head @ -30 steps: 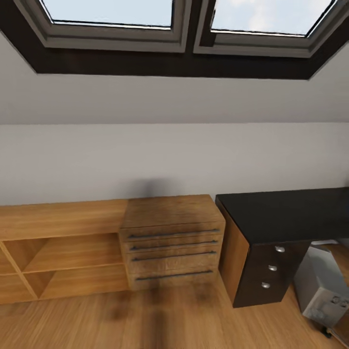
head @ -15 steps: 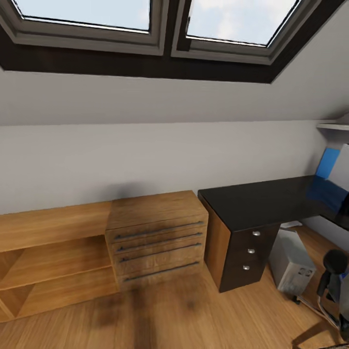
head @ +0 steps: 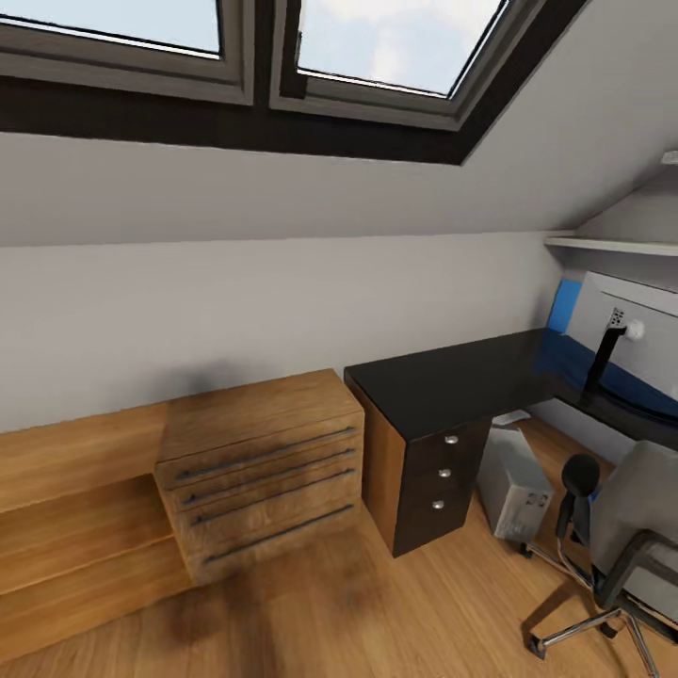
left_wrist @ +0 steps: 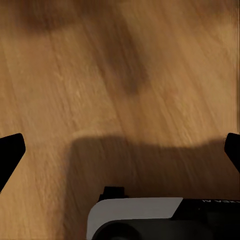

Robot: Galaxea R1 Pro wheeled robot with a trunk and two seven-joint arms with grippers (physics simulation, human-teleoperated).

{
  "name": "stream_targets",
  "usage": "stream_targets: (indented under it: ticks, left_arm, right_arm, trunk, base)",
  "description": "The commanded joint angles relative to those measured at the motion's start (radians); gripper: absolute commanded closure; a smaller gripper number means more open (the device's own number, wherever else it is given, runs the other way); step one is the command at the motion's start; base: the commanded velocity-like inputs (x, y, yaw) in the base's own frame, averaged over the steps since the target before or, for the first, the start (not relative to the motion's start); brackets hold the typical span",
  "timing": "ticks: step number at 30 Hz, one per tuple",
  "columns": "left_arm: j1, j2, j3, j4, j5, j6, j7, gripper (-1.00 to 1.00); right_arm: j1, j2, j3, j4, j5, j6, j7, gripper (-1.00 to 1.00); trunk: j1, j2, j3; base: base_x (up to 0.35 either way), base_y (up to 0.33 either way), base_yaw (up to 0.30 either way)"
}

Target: In the bedroom, organize the workspace by keeping the computer under the desk, ensuring the monitor is on the desk, placing the keyboard on the desk next to the monitor, placing the mouse on the desk next to the keyboard, moving the folder from the swivel chair onto the desk next to the mouse, stacking the notebook on top of the folder with the pen on top of the notebook, and positioning the swivel chair next to the desk.

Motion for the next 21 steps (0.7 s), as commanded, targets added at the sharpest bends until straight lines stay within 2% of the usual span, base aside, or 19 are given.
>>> stream_targets:
  ticks: [1,5,21]
  left_arm:
    - [0.0,0.0,-0.002,0.0,0.005,-0.003,0.0,-1.0]
    - [0.0,0.0,-0.001,0.0,0.005,-0.003,0.0,-1.0]
    - [0.0,0.0,-0.001,0.0,0.005,-0.003,0.0,-1.0]
  right_arm:
    - [-0.001,0.0,0.0,0.001,0.004,-0.006,0.0,-1.0]
    - [-0.001,0.0,0.0,0.001,0.004,-0.032,0.0,-1.0]
    - [-0.001,0.001,0.0,0.002,0.005,-0.034,-0.001,-1.0]
  trunk:
    - [0.0,-0.001,-0.001]
    - [0.0,-0.001,-0.001]
    - [0.0,-0.001,-0.001]
  base:
    - [0.0,0.0,-0.3]
    - [0.0,0.0,-0.3]
    - [0.0,0.0,-0.296]
